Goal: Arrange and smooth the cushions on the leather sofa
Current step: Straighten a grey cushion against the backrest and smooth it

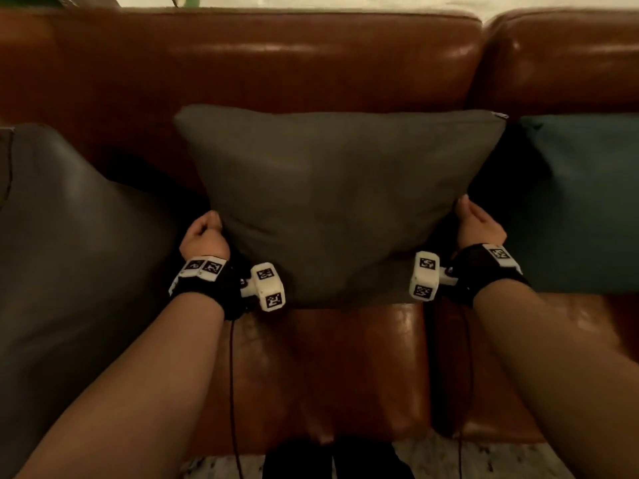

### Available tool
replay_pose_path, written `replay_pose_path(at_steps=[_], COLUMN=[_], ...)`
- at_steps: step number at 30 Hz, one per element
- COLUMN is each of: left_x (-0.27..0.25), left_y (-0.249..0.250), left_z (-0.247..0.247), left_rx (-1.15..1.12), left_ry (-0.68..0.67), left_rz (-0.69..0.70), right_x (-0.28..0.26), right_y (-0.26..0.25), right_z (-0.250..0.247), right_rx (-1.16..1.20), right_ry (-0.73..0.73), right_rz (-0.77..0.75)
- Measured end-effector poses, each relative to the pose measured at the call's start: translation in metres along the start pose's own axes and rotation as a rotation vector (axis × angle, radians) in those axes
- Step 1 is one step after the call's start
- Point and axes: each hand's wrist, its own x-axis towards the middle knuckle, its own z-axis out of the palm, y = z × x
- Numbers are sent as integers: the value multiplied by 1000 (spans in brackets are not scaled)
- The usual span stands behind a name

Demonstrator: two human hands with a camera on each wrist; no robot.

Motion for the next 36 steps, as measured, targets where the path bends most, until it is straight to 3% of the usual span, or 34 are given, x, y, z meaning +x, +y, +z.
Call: replay_pose_path(at_steps=[4,8,10,13,18,22,24,26,31,36], left_x=[-4,-9,-18,-12,-8,-10,-23,-26,-10,-19], left_y=[-16,-65,-62,-47,-57,-92,-101,-106,-109,-98], left_z=[-12,-28,-22,-10,-23,-43,-44,-43,-44,-40], left_rx=[-91,-23,63,20,17,177,307,328,222,348], left_ry=[-35,-242,-164,-32,-10,-161,-172,-131,92,110], left_rz=[3,-181,-135,-76,-61,-145,-159,-109,-193,-166], right_x=[-13,2,-13,-7,-10,-11,-15,-14,-4,-9], right_y=[18,84,75,66,70,106,113,116,121,116], right_z=[-12,-27,-14,-7,-24,-40,-35,-26,-28,-30], right_rx=[-49,-18,-91,-101,-242,-496,-588,-594,-584,-575], right_ry=[-94,-271,-202,-59,-38,-291,-379,-331,-47,-47], right_rz=[47,157,164,103,-4,33,102,130,109,59])
